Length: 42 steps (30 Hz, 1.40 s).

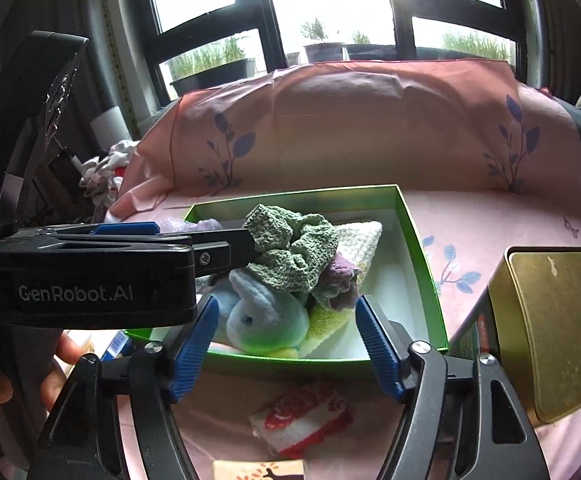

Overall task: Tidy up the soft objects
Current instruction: 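Move the left tool to the tree-print tissue pack and grasp it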

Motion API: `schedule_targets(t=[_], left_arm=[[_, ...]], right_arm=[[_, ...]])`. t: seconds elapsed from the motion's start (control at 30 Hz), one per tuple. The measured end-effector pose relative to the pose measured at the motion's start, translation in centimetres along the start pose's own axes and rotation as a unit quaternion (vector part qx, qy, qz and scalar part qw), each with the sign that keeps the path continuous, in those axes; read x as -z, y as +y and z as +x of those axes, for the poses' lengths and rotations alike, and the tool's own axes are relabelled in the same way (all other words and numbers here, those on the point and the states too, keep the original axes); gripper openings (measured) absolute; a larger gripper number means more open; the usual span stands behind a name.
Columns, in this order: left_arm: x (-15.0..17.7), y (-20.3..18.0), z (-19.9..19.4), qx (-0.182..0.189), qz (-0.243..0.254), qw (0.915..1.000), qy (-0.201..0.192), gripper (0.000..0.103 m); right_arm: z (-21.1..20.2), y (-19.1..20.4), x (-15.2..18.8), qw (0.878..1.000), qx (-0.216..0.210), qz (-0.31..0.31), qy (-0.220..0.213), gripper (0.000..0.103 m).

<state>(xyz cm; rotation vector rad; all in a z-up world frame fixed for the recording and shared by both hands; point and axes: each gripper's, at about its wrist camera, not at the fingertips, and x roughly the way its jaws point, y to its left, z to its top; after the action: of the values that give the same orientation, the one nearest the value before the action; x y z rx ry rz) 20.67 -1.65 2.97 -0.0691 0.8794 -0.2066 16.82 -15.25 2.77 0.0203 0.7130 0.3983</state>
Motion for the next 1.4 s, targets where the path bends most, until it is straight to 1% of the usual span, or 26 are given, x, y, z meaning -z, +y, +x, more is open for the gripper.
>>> schedule_targets(t=[0.07,0.2,0.33,0.57,0.73,1.0,1.17,1.27,1.4], left_arm=[[1.1,0.0,-1.2,-0.005,0.001,1.0000,-0.004,0.102],[3.2,0.6,-3.0,-0.002,-0.020,0.9998,-0.005,0.102],[5.3,1.1,-4.8,-0.016,-0.030,0.9993,-0.014,0.102],[8.9,1.9,-7.3,-0.002,-0.070,0.9974,-0.016,0.102],[11.3,1.6,-8.8,0.004,-0.075,0.9970,-0.021,0.102],[14.5,0.4,-9.4,0.011,-0.072,0.9973,-0.011,0.102],[15.5,0.2,-9.0,0.020,-0.084,0.9962,-0.004,0.102],[15.9,0.0,-8.6,0.016,-0.086,0.9962,-0.001,0.102],[16.3,0.2,-8.0,0.020,-0.096,0.9952,0.006,0.102]], right_arm=[[-1.2,0.7,0.7,1.000,0.007,-0.011,-0.003,0.081],[-3.5,1.8,1.7,1.000,0.021,-0.019,-0.008,0.091],[-5.7,2.5,2.5,0.999,0.029,-0.022,-0.019,0.091],[-8.5,3.2,4.2,0.999,0.029,-0.024,-0.020,0.091],[-9.8,3.3,5.9,0.999,0.025,-0.022,-0.014,0.091],[-10.6,3.0,7.8,0.999,0.025,-0.021,-0.006,0.091],[-10.8,2.7,8.9,1.000,0.020,-0.022,-0.001,0.091],[-10.6,2.3,9.6,1.000,0.021,-0.020,0.006,0.091],[-9.9,1.4,10.8,0.999,0.023,-0.012,0.021,0.091]])
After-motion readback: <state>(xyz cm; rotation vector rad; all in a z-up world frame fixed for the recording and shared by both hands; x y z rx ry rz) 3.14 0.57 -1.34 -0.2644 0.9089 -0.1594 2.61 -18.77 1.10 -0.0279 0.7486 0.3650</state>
